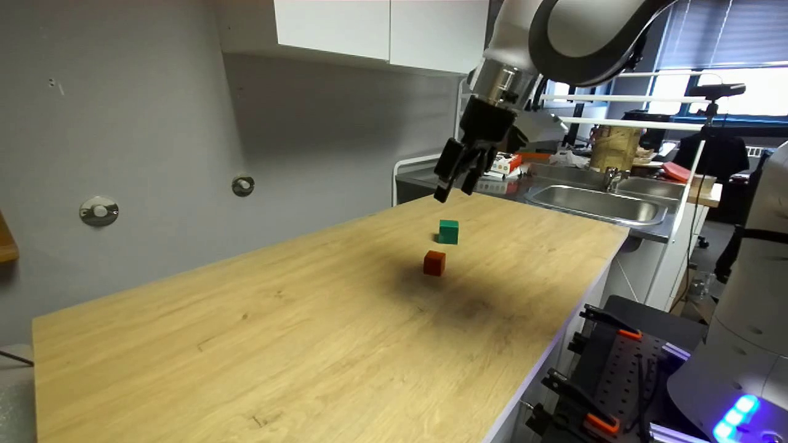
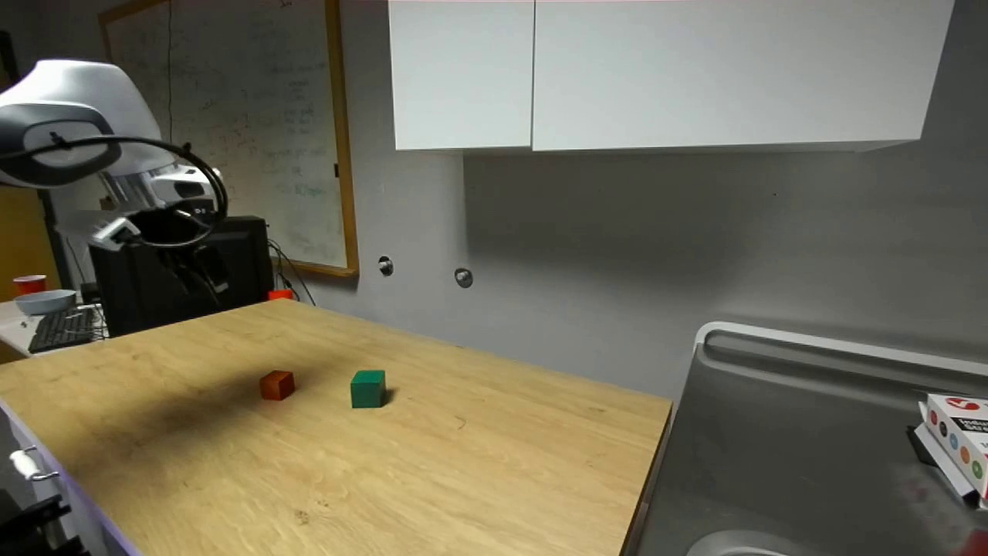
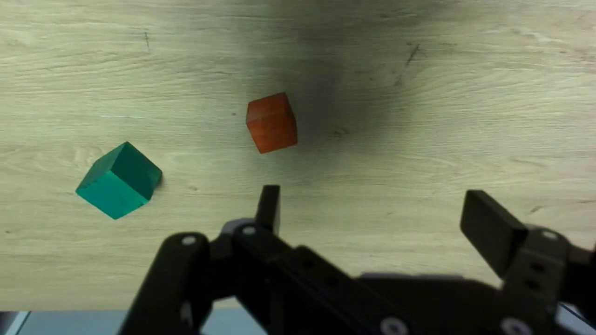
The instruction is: Put the orange block on the green one
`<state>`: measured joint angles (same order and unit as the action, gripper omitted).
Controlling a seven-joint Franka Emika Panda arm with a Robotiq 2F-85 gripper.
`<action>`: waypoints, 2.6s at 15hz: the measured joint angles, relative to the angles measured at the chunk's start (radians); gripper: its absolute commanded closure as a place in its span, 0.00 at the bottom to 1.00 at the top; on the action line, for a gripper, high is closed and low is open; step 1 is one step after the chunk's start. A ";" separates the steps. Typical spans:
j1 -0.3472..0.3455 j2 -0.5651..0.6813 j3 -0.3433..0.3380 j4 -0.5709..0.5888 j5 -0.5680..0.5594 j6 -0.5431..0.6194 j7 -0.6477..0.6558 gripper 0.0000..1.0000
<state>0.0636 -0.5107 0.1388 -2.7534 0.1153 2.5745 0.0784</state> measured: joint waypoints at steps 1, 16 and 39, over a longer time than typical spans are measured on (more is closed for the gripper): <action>-0.009 0.037 -0.010 0.005 -0.006 0.017 0.000 0.00; -0.031 0.547 -0.100 0.239 -0.008 0.036 0.000 0.00; -0.092 0.706 -0.137 0.482 -0.008 0.023 -0.015 0.82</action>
<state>-0.0281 0.1952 0.0020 -2.2714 0.1073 2.5977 0.0635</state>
